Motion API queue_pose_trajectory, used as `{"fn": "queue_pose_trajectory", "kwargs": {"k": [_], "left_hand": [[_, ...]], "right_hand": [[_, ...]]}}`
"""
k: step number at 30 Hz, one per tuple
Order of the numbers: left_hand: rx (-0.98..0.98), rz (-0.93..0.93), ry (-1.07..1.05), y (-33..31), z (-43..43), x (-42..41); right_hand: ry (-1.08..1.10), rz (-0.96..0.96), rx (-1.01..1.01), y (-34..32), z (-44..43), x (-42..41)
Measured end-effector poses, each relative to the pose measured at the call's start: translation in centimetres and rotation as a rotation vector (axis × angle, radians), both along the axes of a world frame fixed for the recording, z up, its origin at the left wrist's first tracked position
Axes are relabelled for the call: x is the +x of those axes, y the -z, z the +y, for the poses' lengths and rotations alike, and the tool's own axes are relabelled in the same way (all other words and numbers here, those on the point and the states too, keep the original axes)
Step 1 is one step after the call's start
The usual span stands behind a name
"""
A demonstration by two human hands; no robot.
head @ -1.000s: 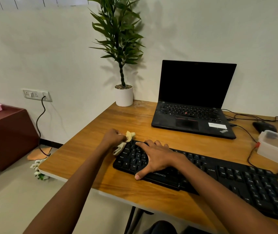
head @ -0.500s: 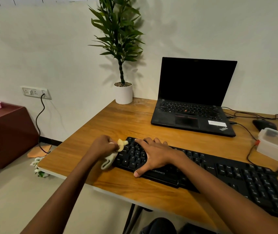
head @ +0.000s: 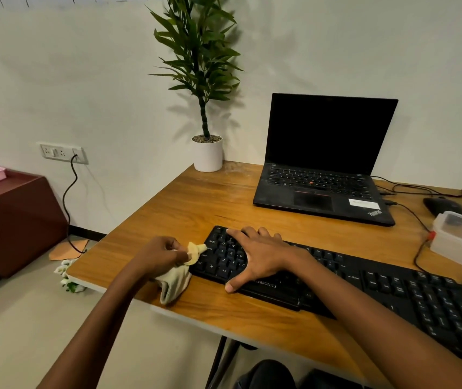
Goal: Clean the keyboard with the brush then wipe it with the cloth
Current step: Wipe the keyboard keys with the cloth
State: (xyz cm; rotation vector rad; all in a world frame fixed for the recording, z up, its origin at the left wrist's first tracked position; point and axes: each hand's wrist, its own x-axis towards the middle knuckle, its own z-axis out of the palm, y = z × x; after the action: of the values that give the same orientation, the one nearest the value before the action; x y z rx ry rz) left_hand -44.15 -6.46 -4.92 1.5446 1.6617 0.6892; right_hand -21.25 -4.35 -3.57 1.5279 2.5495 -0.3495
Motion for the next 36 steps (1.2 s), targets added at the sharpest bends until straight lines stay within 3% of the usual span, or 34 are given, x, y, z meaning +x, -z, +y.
{"fn": "queue_pose_trajectory", "kwargs": {"k": [8,18,27,36], "left_hand": [[0.121,0.043,-0.093,-0.4,7.2,5.0],[0.097,-0.007,-0.037,0.3,-1.4,0.5],[0.117,0.016,-0.110,-0.3,6.4,4.9],[-0.003,-0.024,0.048,-1.7,-3.2,-1.0]], "right_hand": [[0.007,0.000,-0.002,0.0,-0.1,0.0],[0.009,-0.006,-0.001,0.0,-0.2,0.0],[0.018,-0.008,-0.007,-0.3,-0.2,-0.1],[0.057,0.002,-0.060,-0.8,-0.7,0.1]]}}
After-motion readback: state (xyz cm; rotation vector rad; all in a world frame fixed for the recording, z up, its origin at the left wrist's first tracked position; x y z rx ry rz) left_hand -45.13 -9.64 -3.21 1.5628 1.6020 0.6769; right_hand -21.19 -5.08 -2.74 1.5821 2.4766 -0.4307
